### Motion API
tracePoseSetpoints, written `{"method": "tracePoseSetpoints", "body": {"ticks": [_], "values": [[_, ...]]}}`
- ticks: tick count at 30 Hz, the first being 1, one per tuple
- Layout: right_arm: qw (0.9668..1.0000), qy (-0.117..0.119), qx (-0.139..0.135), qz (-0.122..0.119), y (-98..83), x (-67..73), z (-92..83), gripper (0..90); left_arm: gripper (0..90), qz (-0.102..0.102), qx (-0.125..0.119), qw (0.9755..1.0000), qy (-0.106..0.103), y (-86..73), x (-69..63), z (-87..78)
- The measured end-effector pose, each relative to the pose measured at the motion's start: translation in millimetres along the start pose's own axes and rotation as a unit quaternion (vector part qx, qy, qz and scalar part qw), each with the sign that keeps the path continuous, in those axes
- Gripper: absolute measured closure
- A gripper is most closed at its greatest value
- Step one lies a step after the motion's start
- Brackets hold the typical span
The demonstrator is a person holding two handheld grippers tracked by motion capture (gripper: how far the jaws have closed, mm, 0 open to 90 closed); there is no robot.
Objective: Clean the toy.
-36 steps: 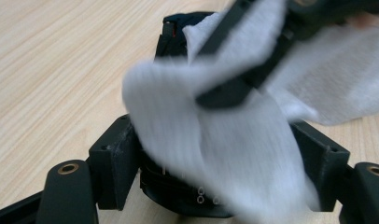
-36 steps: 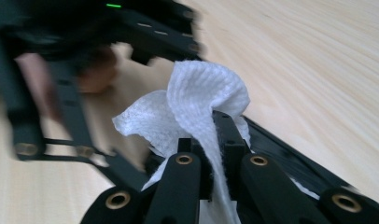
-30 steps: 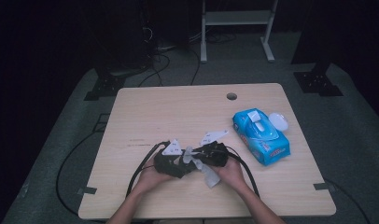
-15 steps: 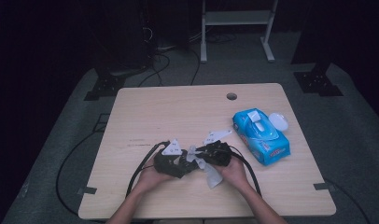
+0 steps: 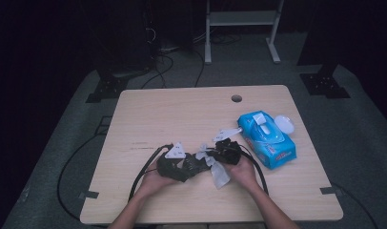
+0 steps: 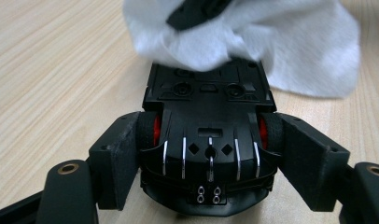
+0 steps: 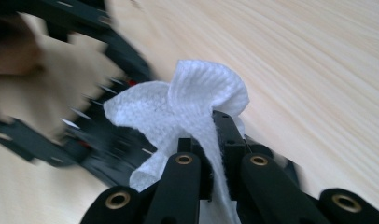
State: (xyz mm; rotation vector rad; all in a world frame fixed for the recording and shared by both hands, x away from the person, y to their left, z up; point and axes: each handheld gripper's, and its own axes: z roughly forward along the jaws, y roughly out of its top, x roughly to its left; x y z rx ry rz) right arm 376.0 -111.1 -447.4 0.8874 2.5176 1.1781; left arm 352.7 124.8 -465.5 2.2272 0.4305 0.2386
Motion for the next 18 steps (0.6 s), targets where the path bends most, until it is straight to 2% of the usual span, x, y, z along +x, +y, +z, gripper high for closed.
{"method": "tracePoseSetpoints", "body": {"ticks": [3,6,10,12,14,17,18], "values": [[0.9998,-0.011,0.002,0.015,-6.7,-12.1,-5.3,87.5,26.2,-0.002,-0.003,1.0,-0.001,0.1,0.6,-0.3],[0.9995,-0.028,0.008,0.014,-11.8,-18.7,-9.8,87.5,26.2,-0.003,-0.002,1.0,-0.003,-0.1,1.3,-0.7],[0.9991,-0.031,0.012,0.028,-20.5,-26.4,-16.8,87.5,26.2,-0.004,-0.005,1.0,-0.002,0.4,1.0,-0.6],[0.9991,-0.029,0.013,0.027,-22.6,-25.6,-19.2,87.5,26.2,-0.005,-0.004,1.0,-0.002,0.3,1.1,-0.6],[0.9995,-0.016,0.007,0.026,-23.4,-21.1,-21.2,87.5,26.2,-0.006,-0.004,1.0,-0.003,0.1,1.1,-0.4],[0.9999,0.005,0.005,0.014,-23.8,-10.3,-23.2,87.5,26.2,-0.006,-0.004,1.0,-0.003,-0.1,1.2,-0.5],[0.9999,0.004,0.005,0.008,-24.6,-8.0,-24.0,87.5,26.2,-0.004,-0.003,1.0,-0.002,0.0,1.2,-0.6]]}}
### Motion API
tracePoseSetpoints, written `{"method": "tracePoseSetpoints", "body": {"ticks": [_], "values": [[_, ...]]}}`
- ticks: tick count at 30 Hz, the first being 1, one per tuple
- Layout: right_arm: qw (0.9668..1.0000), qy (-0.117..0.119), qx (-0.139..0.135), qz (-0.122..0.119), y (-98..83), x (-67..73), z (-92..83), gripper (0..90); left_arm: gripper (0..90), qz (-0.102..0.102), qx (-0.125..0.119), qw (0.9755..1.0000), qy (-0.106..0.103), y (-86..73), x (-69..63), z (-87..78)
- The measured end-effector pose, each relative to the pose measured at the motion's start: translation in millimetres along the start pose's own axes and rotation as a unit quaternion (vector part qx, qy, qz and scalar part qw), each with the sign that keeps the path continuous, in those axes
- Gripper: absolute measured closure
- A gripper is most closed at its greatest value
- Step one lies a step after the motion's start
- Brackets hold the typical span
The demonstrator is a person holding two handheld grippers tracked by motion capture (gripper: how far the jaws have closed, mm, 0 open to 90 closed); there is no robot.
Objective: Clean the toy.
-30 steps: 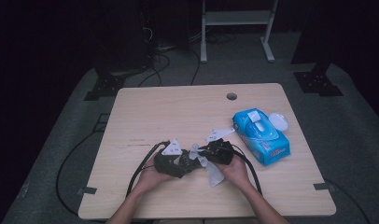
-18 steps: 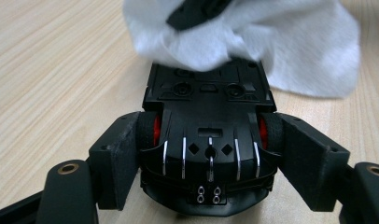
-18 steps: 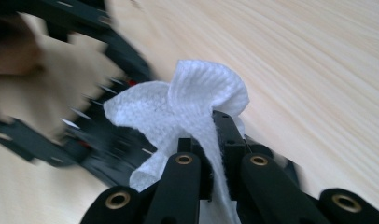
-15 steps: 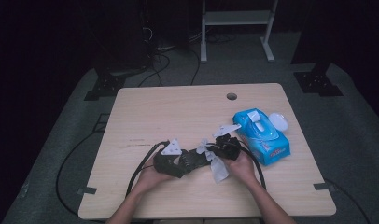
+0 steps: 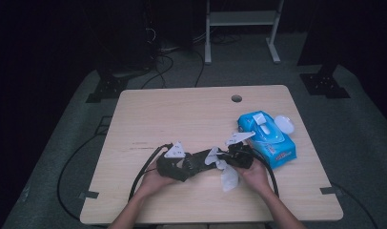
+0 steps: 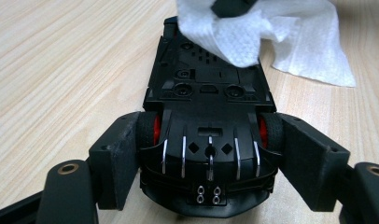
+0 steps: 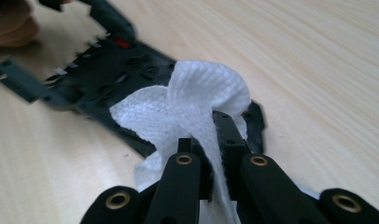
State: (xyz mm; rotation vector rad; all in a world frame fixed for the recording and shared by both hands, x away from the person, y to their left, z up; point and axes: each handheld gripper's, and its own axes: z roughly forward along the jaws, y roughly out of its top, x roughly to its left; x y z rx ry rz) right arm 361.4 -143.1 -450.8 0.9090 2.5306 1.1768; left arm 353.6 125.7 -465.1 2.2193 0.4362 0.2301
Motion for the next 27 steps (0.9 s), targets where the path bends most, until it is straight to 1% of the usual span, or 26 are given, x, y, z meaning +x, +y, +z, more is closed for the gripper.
{"method": "tracePoseSetpoints", "body": {"ticks": [1,2,4,6,8,10,12,14,16,17,19,20,22,26,27], "values": [[1.0,-0.003,0.0,-0.005,-1.5,-0.2,-1.2,87.5,26.2,-0.001,0.0,1.0,0.0,0.1,0.0,0.0],[1.0,-0.004,0.002,-0.003,-2.4,-1.8,-2.4,87.5,26.2,0.0,0.0,1.0,0.0,0.0,-0.1,0.0],[0.9999,-0.011,0.005,0.008,-6.1,-7.1,-6.1,87.5,26.2,0.001,0.001,1.0,0.0,0.1,0.1,-0.1],[0.9998,-0.009,0.005,0.015,-9.8,-10.2,-9.3,87.5,26.2,-0.001,0.001,1.0,-0.001,0.0,0.3,-0.1],[0.9998,0.0,0.002,0.019,-11.5,-7.1,-10.8,87.5,26.2,-0.002,-0.001,1.0,-0.001,-0.1,0.8,0.1],[0.9998,0.014,-0.003,0.012,-10.5,-0.8,-10.0,87.5,26.2,-0.001,0.0,1.0,0.0,0.0,0.4,0.1],[0.9999,0.016,-0.003,0.002,-7.4,4.0,-8.5,87.5,26.2,-0.001,0.001,1.0,0.001,0.1,0.2,-0.1],[0.9999,0.013,-0.002,0.002,-6.2,1.7,-7.5,87.5,26.2,-0.001,0.001,1.0,0.001,0.0,0.4,-0.5],[1.0,-0.001,0.004,0.009,-7.7,-6.1,-6.8,87.5,26.2,0.0,-0.001,1.0,0.002,0.2,0.5,-0.9],[0.9998,-0.006,0.004,0.018,-9.2,-10.8,-6.8,87.5,26.2,0.001,-0.001,1.0,0.002,0.3,0.5,-0.9],[0.9994,-0.01,0.001,0.033,-11.3,-17.6,-6.4,87.5,26.2,0.001,-0.002,1.0,0.001,0.3,0.6,-0.9],[0.9989,-0.009,-0.003,0.045,-11.2,-19.0,-5.2,87.5,26.2,0.001,-0.002,1.0,0.0,0.2,0.7,-0.9],[0.9989,-0.008,-0.009,0.046,-9.1,-18.0,-1.9,87.5,26.2,0.001,-0.004,1.0,0.001,0.3,0.3,-0.8],[0.999,0.003,-0.018,0.04,4.9,-10.9,9.8,87.5,26.2,0.004,-0.001,1.0,0.0,0.4,-0.8,-0.3],[0.9992,0.002,-0.018,0.034,9.4,-9.1,14.1,87.5,26.2,0.003,0.0,1.0,-0.001,0.2,-0.7,-0.3]]}}
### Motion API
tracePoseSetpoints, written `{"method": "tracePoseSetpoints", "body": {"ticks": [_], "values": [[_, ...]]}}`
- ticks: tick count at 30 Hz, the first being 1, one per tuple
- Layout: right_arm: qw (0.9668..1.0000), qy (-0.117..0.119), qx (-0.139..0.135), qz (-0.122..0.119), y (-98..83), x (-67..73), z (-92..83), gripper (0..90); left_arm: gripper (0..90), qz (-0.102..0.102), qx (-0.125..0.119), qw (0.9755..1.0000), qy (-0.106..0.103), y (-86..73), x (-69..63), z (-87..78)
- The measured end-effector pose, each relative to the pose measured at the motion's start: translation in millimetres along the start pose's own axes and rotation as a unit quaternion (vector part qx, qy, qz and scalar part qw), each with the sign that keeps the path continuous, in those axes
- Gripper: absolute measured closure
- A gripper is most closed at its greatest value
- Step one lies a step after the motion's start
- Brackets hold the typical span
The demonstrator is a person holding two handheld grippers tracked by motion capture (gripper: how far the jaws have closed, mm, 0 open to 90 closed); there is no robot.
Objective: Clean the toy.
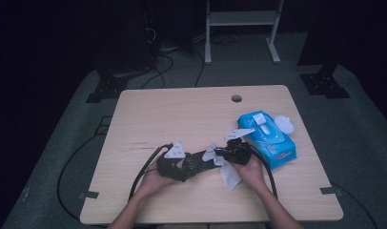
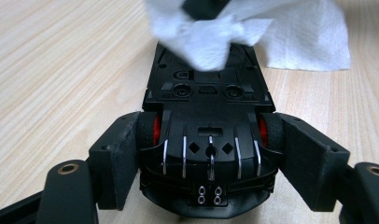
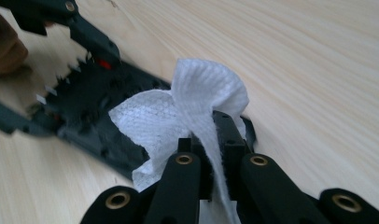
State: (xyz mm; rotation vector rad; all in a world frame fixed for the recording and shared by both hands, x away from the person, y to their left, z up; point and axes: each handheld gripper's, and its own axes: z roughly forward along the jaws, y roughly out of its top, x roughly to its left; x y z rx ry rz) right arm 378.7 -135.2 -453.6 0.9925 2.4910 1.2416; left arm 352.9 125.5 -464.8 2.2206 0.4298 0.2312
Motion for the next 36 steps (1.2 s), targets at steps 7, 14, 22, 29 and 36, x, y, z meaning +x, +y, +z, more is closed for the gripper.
{"method": "tracePoseSetpoints", "body": {"ticks": [7,14,22,29,36], "values": [[0.9998,-0.015,0.005,0.011,-2.0,-11.1,0.6,87.5,26.2,-0.004,-0.002,1.0,-0.003,-1.3,2.1,-1.9],[0.9999,0.012,0.009,0.005,-13.0,-5.5,-15.1,87.5,26.2,-0.009,-0.004,0.9999,-0.005,-2.0,3.3,-1.1],[0.9989,0.044,0.008,-0.012,-16.1,10.3,-19.1,87.5,26.1,-0.011,-0.003,0.9999,-0.004,-1.6,3.0,-0.6],[0.9984,0.054,0.013,-0.011,-20.4,11.9,-17.8,87.5,18.3,-0.045,0.016,0.9987,-0.015,-3.5,9.4,-1.0],[0.9982,0.056,0.011,-0.018,-23.1,14.8,-18.1,87.7,14.8,-0.106,0.002,0.9929,-0.054,-5.1,21.3,-5.8]]}}
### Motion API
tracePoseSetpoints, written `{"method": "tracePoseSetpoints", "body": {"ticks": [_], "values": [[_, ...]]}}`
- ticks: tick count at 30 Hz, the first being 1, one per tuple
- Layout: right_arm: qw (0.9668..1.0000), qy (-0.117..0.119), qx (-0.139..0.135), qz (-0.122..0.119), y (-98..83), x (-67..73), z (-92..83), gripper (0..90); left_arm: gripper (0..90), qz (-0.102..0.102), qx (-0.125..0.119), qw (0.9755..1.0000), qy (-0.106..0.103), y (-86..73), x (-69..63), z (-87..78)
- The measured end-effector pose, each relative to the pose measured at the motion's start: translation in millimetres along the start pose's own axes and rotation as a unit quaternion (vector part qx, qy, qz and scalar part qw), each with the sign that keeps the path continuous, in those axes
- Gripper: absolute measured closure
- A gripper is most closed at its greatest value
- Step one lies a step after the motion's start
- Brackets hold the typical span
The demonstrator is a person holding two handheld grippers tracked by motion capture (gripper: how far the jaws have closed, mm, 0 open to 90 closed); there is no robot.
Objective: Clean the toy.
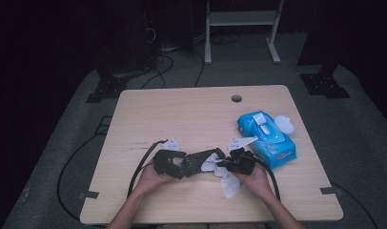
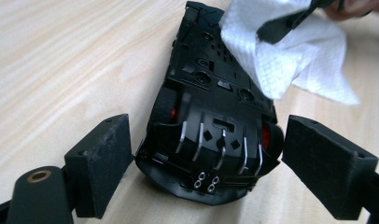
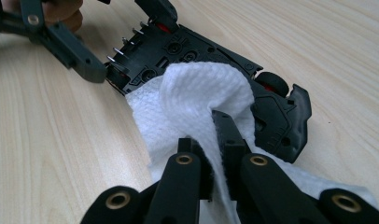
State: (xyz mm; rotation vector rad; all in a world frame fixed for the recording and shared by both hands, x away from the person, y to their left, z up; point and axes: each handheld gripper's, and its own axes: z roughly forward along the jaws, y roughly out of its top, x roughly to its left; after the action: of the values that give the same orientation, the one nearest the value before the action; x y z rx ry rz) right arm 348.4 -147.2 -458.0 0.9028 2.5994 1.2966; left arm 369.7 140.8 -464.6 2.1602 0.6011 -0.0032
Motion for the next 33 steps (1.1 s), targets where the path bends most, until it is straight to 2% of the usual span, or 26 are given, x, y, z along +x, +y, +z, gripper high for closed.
{"method": "tracePoseSetpoints", "body": {"ticks": [4,8,13,18,21,26,30,33], "values": [[1.0,0.001,-0.002,-0.003,-2.4,1.5,-0.2,87.8,11.6,-0.036,0.002,0.9993,-0.012,-1.2,9.0,-0.4],[1.0,0.002,-0.005,-0.006,-3.1,1.9,0.4,87.8,13.5,-0.046,0.013,0.9985,-0.024,-2.1,11.1,3.5],[1.0,0.001,-0.005,-0.007,-4.0,3.4,0.7,88.0,21.8,-0.069,0.011,0.9958,-0.059,-1.9,14.9,5.1],[0.9999,0.002,-0.009,-0.008,-6.3,4.8,0.8,88.1,23.8,-0.085,0.022,0.9937,-0.069,-1.5,16.3,6.0],[0.9999,-0.001,-0.01,-0.007,-8.1,4.9,-0.6,88.2,27.3,-0.07,0.027,0.9949,-0.068,-1.1,14.2,6.3],[0.9999,-0.002,-0.016,-0.006,-10.9,5.2,-2.2,88.3,27.9,-0.061,0.025,0.9959,-0.062,0.0,11.1,6.7],[0.9998,0.001,-0.018,-0.001,-12.7,5.0,-2.9,88.3,28.0,-0.031,0.022,0.9984,-0.042,2.5,3.5,5.3],[0.9999,0.001,-0.015,-0.003,-13.5,5.9,-3.8,88.4,28.0,0.006,0.023,0.9996,-0.016,5.1,-6.6,3.7]]}}
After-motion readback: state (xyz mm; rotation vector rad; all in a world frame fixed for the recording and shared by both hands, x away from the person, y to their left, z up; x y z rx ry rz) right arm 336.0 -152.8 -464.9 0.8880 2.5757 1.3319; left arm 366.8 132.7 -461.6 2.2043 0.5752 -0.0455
